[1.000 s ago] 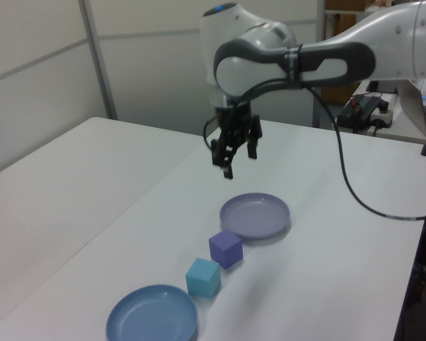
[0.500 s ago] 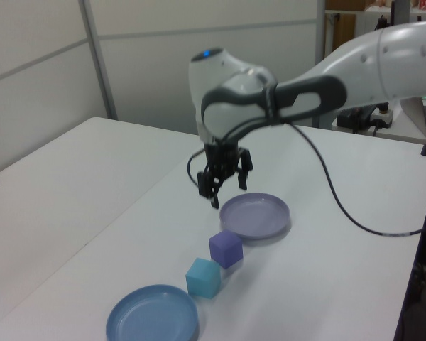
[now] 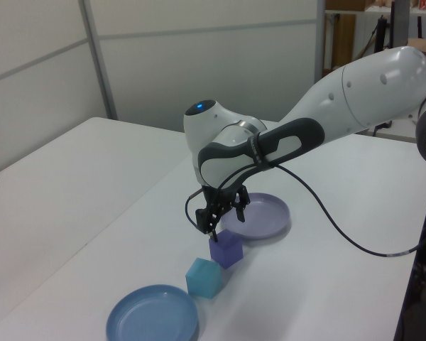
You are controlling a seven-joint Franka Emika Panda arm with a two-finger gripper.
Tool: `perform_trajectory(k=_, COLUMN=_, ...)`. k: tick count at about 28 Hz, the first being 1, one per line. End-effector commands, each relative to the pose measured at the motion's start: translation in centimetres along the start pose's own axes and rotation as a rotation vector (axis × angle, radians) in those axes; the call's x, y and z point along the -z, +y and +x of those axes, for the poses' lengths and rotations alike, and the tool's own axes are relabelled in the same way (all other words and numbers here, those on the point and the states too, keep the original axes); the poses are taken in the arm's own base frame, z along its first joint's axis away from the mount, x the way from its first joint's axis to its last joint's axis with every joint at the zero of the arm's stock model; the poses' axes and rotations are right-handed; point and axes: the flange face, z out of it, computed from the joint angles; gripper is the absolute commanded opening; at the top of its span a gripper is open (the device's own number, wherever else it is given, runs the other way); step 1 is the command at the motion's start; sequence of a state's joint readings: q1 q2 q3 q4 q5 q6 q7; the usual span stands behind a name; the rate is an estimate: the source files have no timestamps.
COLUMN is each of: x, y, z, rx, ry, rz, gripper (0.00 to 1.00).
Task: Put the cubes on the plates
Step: 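Move the gripper over the purple cube and lower toward it, then close the gripper on the purple cube and lift it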
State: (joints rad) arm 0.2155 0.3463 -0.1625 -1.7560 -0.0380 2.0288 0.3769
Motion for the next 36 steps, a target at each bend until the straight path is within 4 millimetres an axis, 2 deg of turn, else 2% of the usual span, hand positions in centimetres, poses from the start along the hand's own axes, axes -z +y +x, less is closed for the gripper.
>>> perform_trajectory(k=1, x=-0.5, y=-0.3, z=-0.4, rx=-0.003, ry=0.016, rz=-0.021, gripper=1.0)
perform_trajectory(k=7, x=-2.4, y=-0.6, z=-0.1, rx=0.002, ry=0.0, rz=-0.037, gripper=1.0)
perform_trajectory(k=11, x=-2.7, y=-1.0, z=-0.2, rx=0.013, ry=0.001, rz=-0.052, gripper=1.0)
perform_trajectory(k=12, x=-2.7, y=-1.6, z=-0.5, rx=0.011, ry=0.003, rz=-0.053, gripper=0.99)
perform_trajectory(k=17, x=-2.6, y=-2.2, z=-0.7, rx=0.018, ry=0.005, rz=-0.058, gripper=0.58)
perform_trajectory(k=18, x=-2.6, y=-2.2, z=-0.7, rx=0.018, ry=0.005, rz=-0.058, gripper=0.55)
perform_trajectory(k=20, x=-2.6, y=-2.3, z=-0.8, rx=0.018, ry=0.005, rz=-0.058, gripper=0.56)
perform_trajectory(k=21, x=-2.6, y=-2.5, z=-0.9, rx=0.016, ry=0.005, rz=-0.057, gripper=0.6)
perform_trajectory(k=22, x=-2.5, y=-3.1, z=-1.1, rx=0.013, ry=0.007, rz=-0.057, gripper=0.78)
perform_trajectory(k=23, x=-2.5, y=-3.3, z=-1.2, rx=0.01, ry=0.006, rz=-0.058, gripper=0.81)
perform_trajectory(k=25, x=-2.4, y=-3.3, z=-1.2, rx=0.007, ry=0.008, rz=-0.059, gripper=0.8)
perform_trajectory(k=26, x=-2.3, y=-3.3, z=-1.2, rx=0.007, ry=0.009, rz=-0.058, gripper=0.72)
perform_trajectory(k=27, x=-2.4, y=-3.3, z=-1.2, rx=0.01, ry=0.008, rz=-0.059, gripper=0.59)
perform_trajectory(k=28, x=-2.4, y=-3.3, z=-1.2, rx=0.012, ry=0.008, rz=-0.059, gripper=0.33)
perform_trajectory(k=30, x=-2.4, y=-3.3, z=-1.2, rx=0.012, ry=0.008, rz=-0.059, gripper=0.0)
perform_trajectory(k=33, x=-2.3, y=-3.1, z=-1.1, rx=0.008, ry=0.008, rz=-0.057, gripper=0.0)
perform_trajectory(k=36, x=-1.1, y=-1.9, z=-0.6, rx=-0.014, ry=0.021, rz=-0.042, gripper=0.0)
